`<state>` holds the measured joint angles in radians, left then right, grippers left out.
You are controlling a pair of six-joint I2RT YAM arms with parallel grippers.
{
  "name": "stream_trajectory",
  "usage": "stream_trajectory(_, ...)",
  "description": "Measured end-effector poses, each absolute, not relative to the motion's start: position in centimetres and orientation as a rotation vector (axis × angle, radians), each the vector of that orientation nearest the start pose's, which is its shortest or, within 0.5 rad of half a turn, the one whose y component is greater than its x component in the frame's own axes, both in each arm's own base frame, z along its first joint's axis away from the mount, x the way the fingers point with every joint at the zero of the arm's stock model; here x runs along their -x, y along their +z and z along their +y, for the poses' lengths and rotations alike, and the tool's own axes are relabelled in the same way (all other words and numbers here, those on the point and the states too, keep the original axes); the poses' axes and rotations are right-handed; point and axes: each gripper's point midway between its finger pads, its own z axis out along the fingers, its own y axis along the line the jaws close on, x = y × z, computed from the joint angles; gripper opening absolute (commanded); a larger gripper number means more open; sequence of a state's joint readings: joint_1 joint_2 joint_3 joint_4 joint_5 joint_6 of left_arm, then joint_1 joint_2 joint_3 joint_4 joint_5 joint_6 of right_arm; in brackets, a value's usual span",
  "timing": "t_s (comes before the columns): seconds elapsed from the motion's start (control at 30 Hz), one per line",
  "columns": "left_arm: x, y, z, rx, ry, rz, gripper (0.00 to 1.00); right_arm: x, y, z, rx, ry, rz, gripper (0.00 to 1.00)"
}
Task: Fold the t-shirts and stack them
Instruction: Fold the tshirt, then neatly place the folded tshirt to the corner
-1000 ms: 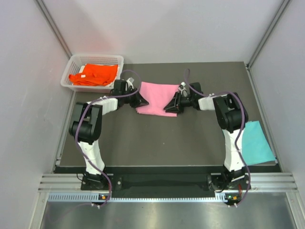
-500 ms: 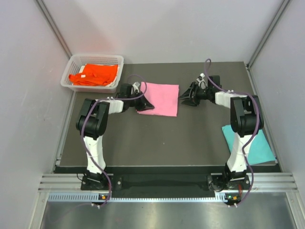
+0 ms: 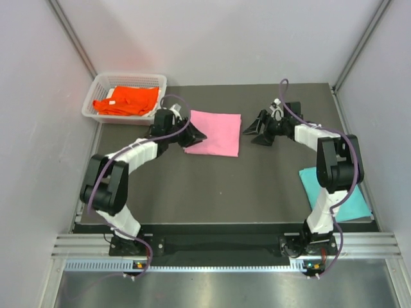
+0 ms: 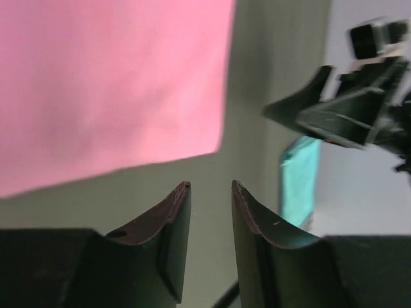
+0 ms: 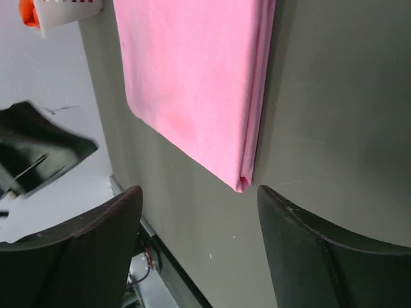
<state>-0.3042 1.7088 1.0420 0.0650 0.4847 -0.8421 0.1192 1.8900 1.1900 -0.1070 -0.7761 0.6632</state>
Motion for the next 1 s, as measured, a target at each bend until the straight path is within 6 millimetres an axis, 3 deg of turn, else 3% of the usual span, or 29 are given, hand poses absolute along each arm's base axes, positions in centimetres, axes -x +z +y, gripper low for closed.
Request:
stream_trajectory(0.07, -38.0, 14.5, -25.8, 0.356, -1.201, 2.269, 0.44, -40.8, 9.9, 18.8, -0.269, 1.258, 2.446, 0.77)
stream_trajectory(0.13, -36.5, 14.9, -28.3, 0.424, -1.258, 2.246, 0.48, -40.6, 10.0, 18.5, -0.267, 1.229, 2.457, 0.79)
stream_trajectory(0.33, -31.4, 10.3, -33.6, 0.800, -1.201, 2.303, 0.57, -39.9, 11.1, 16.9, -0.252, 1.155, 2.453, 0.83)
stream_trajectory(0.5, -33.8, 8.8, -34.7, 1.067, -1.103, 2.176, 0.58, -39.4, 11.9, 15.7, -0.254, 1.132, 2.427, 0.83)
stream_trajectory(0.73, -35.5, 4.3, -34.4, 1.357, -0.965, 2.048, 0.56, -39.6, 11.7, 14.9, -0.277, 1.122, 2.424, 0.83)
stream_trajectory(1.0, -37.4, 4.1, -34.3, 1.479, -0.975, 1.893, 0.51, -40.1, 10.3, 15.2, -0.287, 1.133, 2.450, 0.85)
